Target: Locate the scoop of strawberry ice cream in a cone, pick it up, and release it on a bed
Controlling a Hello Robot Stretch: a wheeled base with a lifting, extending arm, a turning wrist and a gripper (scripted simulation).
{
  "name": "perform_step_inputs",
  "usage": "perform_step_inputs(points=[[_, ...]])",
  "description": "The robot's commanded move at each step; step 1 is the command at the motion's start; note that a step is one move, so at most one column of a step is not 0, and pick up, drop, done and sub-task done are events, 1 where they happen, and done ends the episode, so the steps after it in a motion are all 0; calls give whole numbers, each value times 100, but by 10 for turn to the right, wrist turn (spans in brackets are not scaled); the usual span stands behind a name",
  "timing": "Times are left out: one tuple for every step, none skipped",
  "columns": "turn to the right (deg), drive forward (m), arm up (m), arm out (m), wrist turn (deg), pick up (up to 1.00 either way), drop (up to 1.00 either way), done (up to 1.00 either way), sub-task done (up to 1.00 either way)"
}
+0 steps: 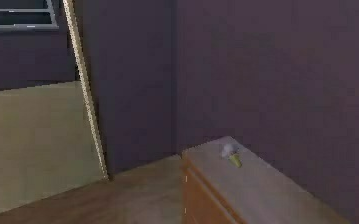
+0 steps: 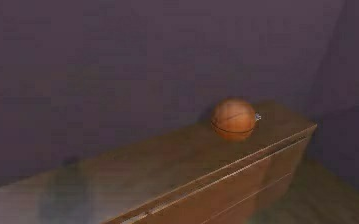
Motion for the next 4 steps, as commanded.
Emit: perform_step_inputs(points=[[-450,0,0,0,0,0,0,0,0],[-210,0,0,0,0,0,0,0,0],[450,0,0,0,0,0,0,0,0],[150,0,0,0,0,0,0,0,0]])
